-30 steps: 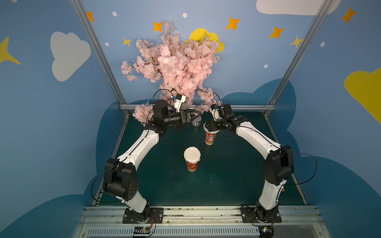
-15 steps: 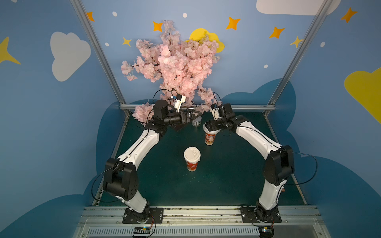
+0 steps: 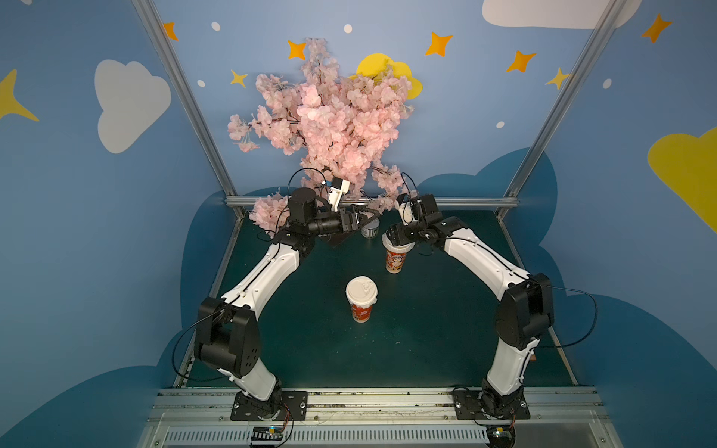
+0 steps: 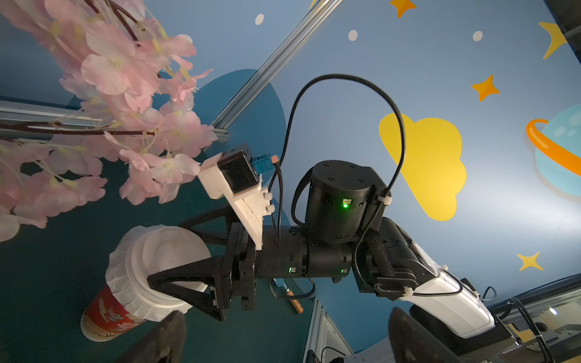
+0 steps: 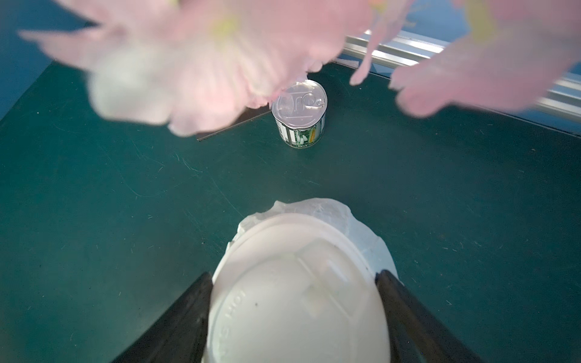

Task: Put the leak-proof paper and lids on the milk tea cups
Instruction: Place the cup lid on the cup.

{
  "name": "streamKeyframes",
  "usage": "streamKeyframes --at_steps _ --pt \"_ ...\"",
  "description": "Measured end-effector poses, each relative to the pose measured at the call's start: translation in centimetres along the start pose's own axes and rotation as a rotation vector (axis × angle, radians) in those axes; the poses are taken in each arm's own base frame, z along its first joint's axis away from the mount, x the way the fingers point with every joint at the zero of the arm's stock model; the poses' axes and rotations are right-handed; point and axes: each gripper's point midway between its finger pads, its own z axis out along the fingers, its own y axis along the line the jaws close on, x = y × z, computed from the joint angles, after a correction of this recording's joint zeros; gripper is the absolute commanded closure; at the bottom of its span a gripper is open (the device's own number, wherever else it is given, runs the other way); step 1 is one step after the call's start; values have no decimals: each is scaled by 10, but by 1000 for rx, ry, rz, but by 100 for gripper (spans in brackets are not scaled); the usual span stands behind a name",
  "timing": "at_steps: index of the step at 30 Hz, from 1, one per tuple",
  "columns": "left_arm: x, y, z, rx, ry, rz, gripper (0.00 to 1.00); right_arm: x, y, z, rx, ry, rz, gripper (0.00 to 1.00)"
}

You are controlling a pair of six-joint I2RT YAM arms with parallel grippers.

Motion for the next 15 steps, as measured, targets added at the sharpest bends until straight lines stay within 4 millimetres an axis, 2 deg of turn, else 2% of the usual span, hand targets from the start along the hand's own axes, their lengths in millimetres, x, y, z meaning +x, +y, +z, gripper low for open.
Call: streamKeyframes --at_steps 15 --pt "1 0 0 2 3 -1 0 5 -3 3 18 11 2 19"
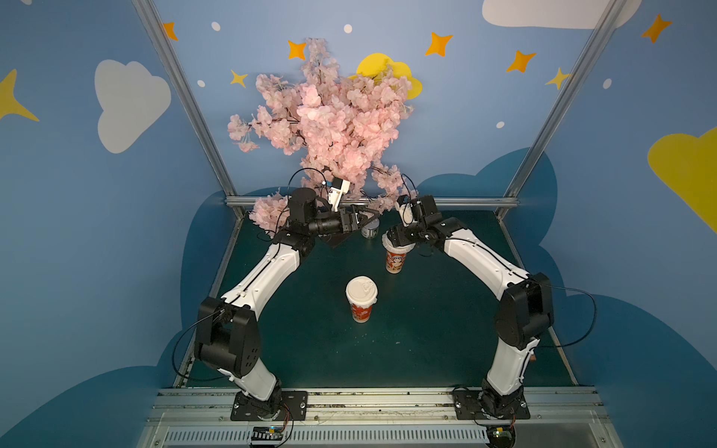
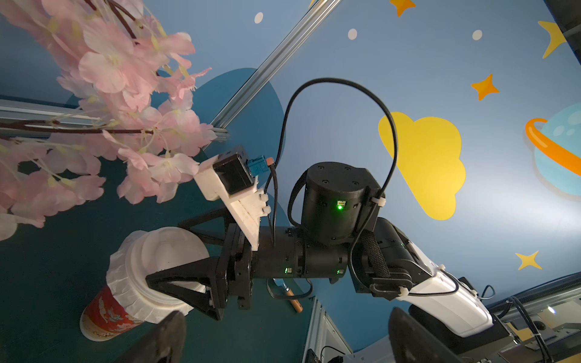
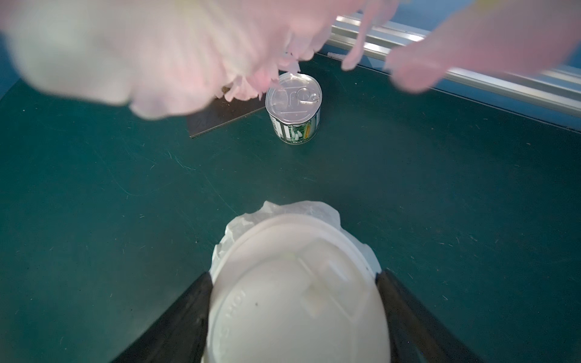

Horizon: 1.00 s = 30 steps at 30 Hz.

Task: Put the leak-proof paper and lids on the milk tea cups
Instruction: Place the cup lid on the cup.

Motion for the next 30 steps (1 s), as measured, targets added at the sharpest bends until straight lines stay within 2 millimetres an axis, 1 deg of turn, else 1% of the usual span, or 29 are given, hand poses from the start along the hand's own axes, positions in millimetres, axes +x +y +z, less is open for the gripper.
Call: streamKeyframes --at_steps 17,24,30 --pt "2 6 2 -3 8 -15 0 1 2 0 -9 1 4 19" --pt "2 6 2 -3 8 -19 0 5 3 -5 -18 -26 9 19" --pt "2 6 2 -3 8 -20 0 5 6 -7 -25 -54 5 18"
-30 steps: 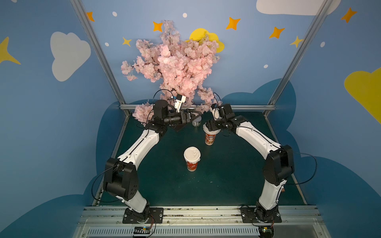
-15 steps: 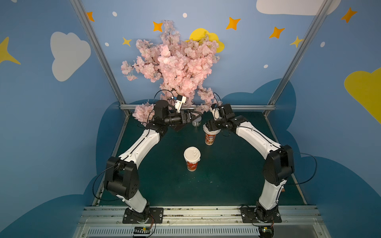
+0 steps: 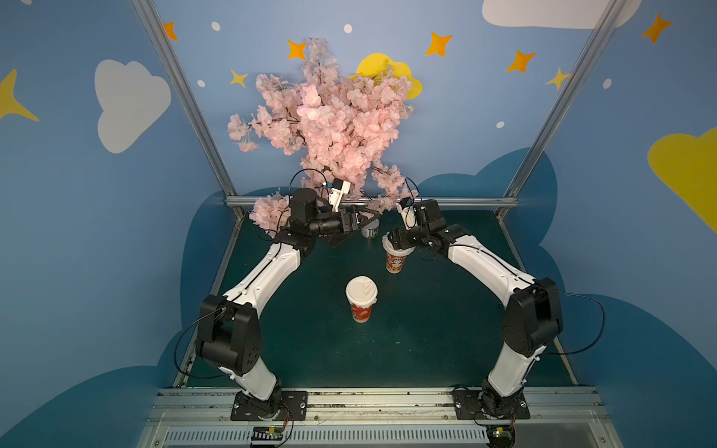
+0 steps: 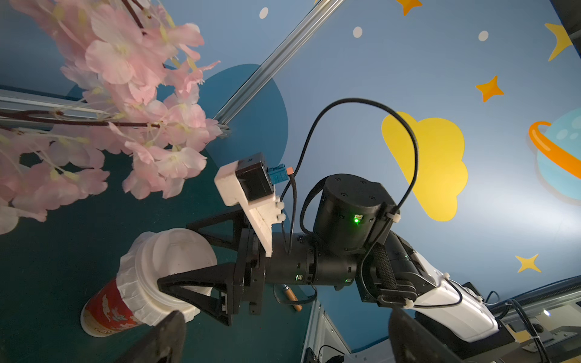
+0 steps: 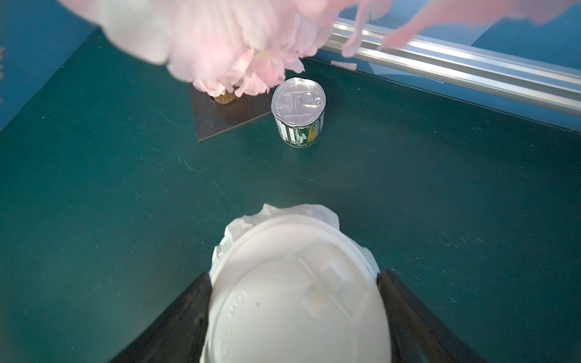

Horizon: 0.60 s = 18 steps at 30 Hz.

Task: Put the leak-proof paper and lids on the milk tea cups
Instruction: Place the cup lid on the cup.

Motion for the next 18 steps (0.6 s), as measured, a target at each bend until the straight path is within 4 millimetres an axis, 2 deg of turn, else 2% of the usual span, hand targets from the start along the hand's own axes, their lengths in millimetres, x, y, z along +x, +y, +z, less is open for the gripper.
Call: streamKeyframes --at_steps 18 --pt "1 -1 0 5 4 -3 0 -5 -4 0 24 -19 -11 17"
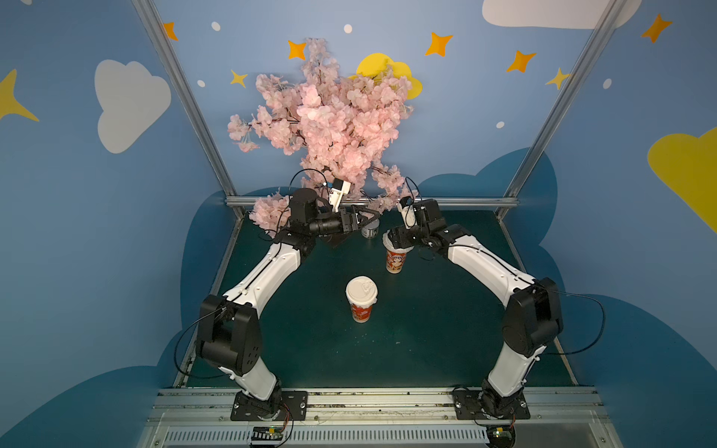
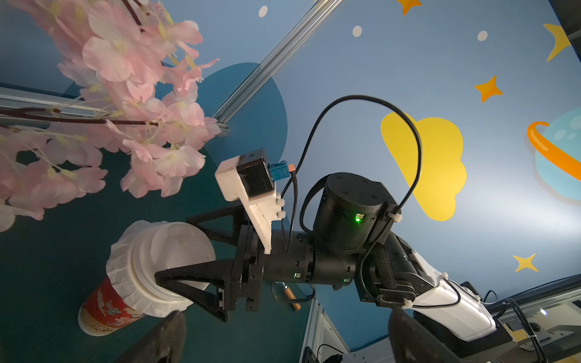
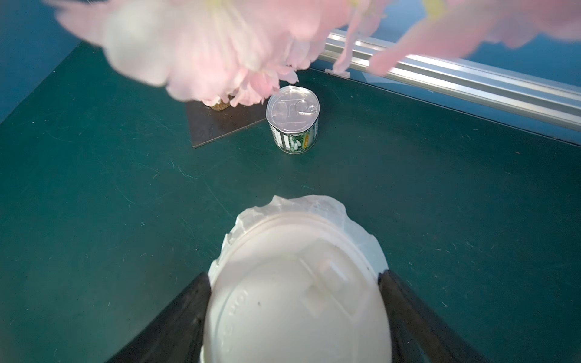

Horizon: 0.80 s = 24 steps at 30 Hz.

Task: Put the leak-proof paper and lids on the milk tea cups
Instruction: Place the cup lid on the cup.

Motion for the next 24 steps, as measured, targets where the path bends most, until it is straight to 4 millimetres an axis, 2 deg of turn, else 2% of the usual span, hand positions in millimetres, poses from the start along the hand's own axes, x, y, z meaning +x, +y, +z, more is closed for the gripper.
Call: streamKeyframes --at_steps 24 --pt "1 0 0 3 4 -1 0 1 1 2 6 4 -7 16"
